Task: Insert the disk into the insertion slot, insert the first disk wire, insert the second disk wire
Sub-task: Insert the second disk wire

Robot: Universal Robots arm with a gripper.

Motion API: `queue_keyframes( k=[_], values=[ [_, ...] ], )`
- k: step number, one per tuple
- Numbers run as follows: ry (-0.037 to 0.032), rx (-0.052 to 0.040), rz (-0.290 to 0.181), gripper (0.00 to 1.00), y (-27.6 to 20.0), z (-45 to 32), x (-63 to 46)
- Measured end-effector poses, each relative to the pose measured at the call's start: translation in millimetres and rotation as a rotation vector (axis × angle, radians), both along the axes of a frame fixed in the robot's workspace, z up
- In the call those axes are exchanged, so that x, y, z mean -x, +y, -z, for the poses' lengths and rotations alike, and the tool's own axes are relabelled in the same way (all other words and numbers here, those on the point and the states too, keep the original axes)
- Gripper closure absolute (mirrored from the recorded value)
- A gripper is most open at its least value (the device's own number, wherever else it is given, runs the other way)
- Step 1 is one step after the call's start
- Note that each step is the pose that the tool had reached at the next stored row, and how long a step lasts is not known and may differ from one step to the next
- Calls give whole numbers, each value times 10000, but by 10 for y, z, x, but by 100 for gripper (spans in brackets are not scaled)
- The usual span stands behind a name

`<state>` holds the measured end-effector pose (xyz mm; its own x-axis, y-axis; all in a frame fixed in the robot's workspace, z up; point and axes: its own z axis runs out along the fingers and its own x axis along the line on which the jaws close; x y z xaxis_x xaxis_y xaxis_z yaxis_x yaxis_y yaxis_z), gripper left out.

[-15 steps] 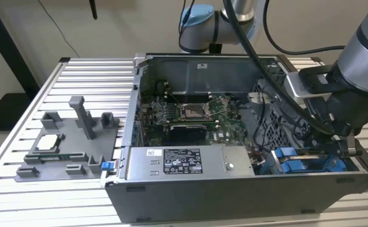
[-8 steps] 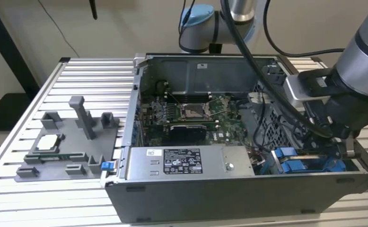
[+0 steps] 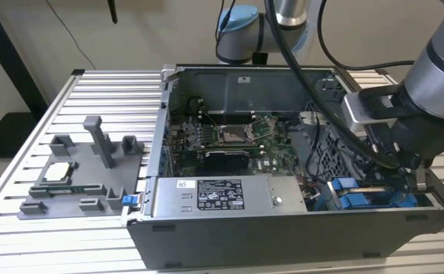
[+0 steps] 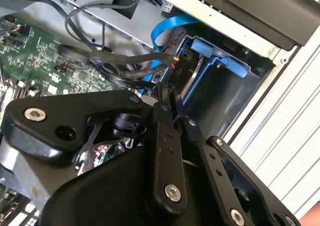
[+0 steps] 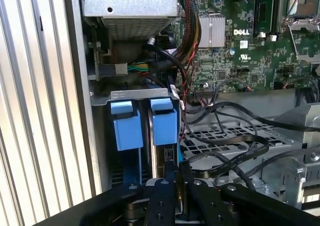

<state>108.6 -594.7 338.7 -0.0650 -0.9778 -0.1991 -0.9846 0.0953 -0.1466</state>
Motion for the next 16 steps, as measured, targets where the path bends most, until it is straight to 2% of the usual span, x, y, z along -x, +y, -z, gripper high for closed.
queue_keyframes(
  k=[8, 16],
  values=[
    [0, -1, 0, 100, 0, 23, -12],
    [-1, -5, -1, 100, 1, 87, -12]
  ],
)
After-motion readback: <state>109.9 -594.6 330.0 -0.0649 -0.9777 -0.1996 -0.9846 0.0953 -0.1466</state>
